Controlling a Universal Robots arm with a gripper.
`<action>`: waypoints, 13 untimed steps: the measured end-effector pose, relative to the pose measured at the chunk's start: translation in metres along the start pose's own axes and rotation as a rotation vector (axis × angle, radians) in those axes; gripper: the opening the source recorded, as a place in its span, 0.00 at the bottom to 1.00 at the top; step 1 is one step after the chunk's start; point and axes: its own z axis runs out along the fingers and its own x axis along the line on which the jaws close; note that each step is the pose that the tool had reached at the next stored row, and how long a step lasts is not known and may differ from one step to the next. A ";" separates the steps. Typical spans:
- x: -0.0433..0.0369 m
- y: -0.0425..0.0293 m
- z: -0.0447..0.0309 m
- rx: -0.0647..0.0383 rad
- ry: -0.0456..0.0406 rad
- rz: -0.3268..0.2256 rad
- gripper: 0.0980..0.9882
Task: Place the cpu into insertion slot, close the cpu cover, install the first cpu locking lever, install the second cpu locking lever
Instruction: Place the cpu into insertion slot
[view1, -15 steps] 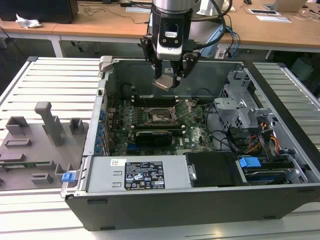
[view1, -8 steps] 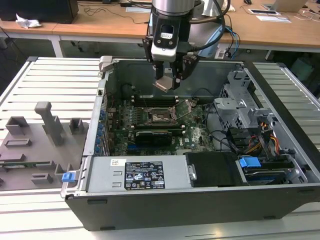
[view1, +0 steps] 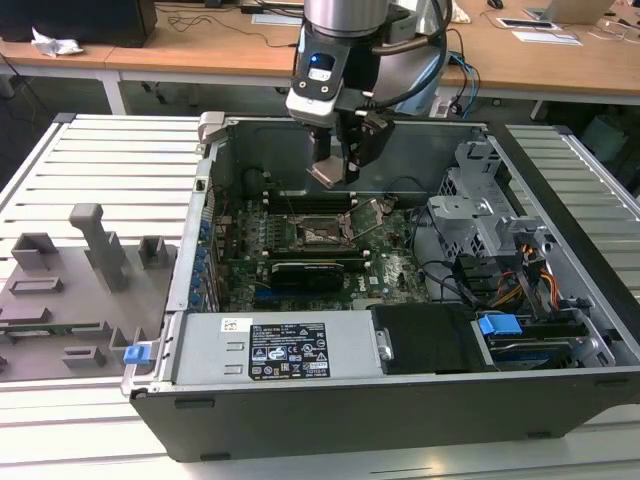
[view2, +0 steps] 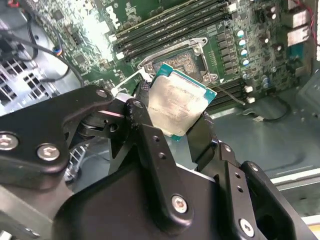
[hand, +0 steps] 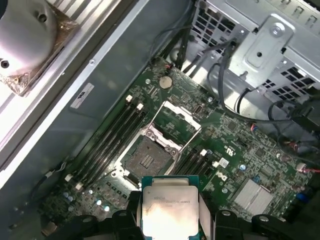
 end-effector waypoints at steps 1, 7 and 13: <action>0.0000 0.0000 0.0004 0.000 -0.0015 0.013 0.50; -0.0001 -0.0004 0.0052 0.001 -0.0160 0.157 0.50; -0.0001 -0.0008 0.0105 0.001 -0.0257 0.253 0.50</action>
